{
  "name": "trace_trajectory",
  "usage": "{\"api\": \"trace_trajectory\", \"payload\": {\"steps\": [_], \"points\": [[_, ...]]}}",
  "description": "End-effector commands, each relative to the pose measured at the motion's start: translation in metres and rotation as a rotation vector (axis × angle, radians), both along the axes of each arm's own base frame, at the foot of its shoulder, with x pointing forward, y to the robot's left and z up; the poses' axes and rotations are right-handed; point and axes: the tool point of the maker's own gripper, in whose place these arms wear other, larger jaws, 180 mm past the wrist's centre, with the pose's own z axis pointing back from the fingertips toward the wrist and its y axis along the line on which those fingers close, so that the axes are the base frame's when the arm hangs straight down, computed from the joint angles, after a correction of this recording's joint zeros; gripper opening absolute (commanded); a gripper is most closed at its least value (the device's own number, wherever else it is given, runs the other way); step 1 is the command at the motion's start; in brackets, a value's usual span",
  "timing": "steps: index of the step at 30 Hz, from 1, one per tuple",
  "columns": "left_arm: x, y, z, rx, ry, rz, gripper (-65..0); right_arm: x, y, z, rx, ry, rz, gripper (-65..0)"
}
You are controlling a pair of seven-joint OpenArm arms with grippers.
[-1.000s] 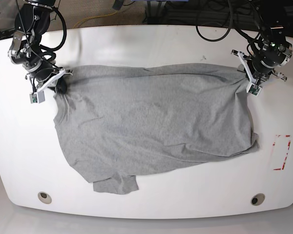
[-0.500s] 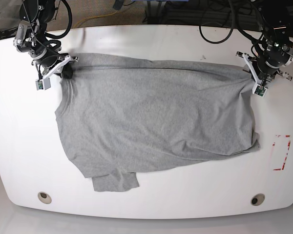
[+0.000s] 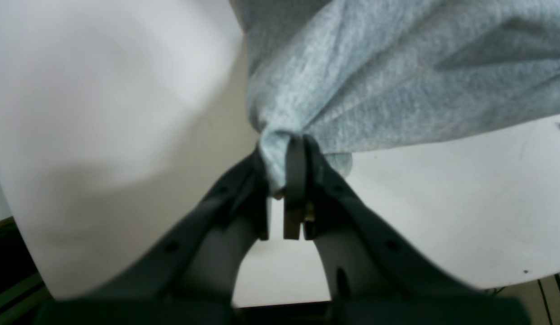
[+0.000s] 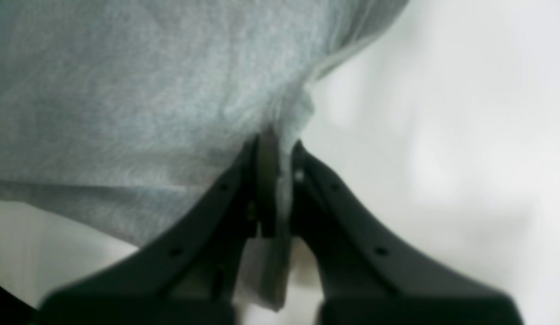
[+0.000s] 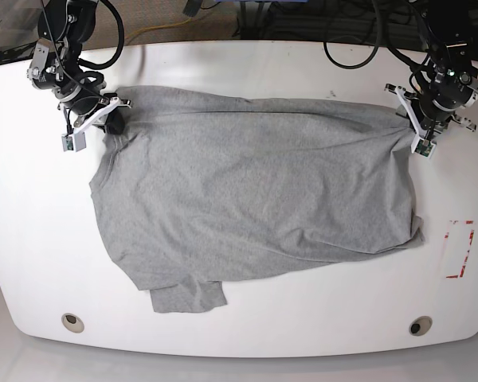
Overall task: Fold the T-shirt properly
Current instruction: 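Open the left gripper and release the shirt corner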
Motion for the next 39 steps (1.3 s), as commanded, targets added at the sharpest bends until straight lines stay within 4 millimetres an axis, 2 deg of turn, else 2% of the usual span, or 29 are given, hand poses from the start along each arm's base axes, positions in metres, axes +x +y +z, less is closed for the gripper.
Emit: {"api": "trace_trajectory", "payload": {"steps": [1, 3, 6, 11, 12, 16, 18, 22, 24, 28, 33, 35, 39], "points": [[0.001, 0.005, 0.007, 0.027, -0.014, -0.012, -65.0, 0.010, -0.005, 0.012, -0.008, -0.047, 0.001, -65.0], [-0.002, 0.012, 0.008, 0.057, 0.001, -0.029, -65.0, 0.010, -0.004, 0.011, -0.006, -0.045, 0.000, -65.0], [-0.001, 0.010, 0.007, 0.091, 0.027, -0.091, -64.9, 0.008, -0.005, 0.009, -0.005, -0.040, -0.001, -65.0], [-0.010, 0.011, 0.001, 0.127, 0.079, -0.149, -63.6, 0.006, -0.005, 0.008, -0.004, -0.034, -0.002, -65.0], [-0.010, 0.011, 0.001, 0.128, 0.079, -0.149, -61.5, 0.006, -0.005, 0.008, -0.004, -0.034, -0.002, -65.0], [-0.013, 0.006, -0.001, 0.141, 0.107, -0.236, -44.6, 0.007, -0.005, 0.009, -0.005, -0.036, -0.001, -65.0], [-0.015, 0.004, -0.002, 0.147, 0.118, -0.271, -41.8, 0.007, -0.005, 0.009, -0.005, -0.038, 0.000, -65.0], [-0.014, 0.016, 0.002, 0.173, 0.110, -0.230, -47.2, 0.007, -0.004, 0.009, -0.005, -0.039, 0.000, -65.0], [-0.014, 0.020, 0.004, 0.209, 0.117, -0.235, -46.5, 0.007, -0.004, 0.009, -0.005, -0.039, 0.000, -65.0], [-0.016, 0.026, 0.005, 0.249, 0.132, -0.255, -39.6, 0.007, -0.004, 0.009, -0.005, -0.039, 0.000, -65.0], [-0.018, 0.056, 0.019, 0.264, 0.097, -0.135, -30.4, 0.007, -0.003, 0.009, -0.002, -0.039, -0.001, -65.0], [-0.021, 0.059, 0.019, 0.245, 0.086, -0.094, -28.1, 0.007, 0.002, 0.007, 0.014, -0.039, -0.006, -65.0], [-0.029, 0.077, 0.025, 0.230, 0.055, 0.020, -26.0, 0.007, 0.006, 0.007, 0.025, -0.042, -0.009, -65.0]]}}
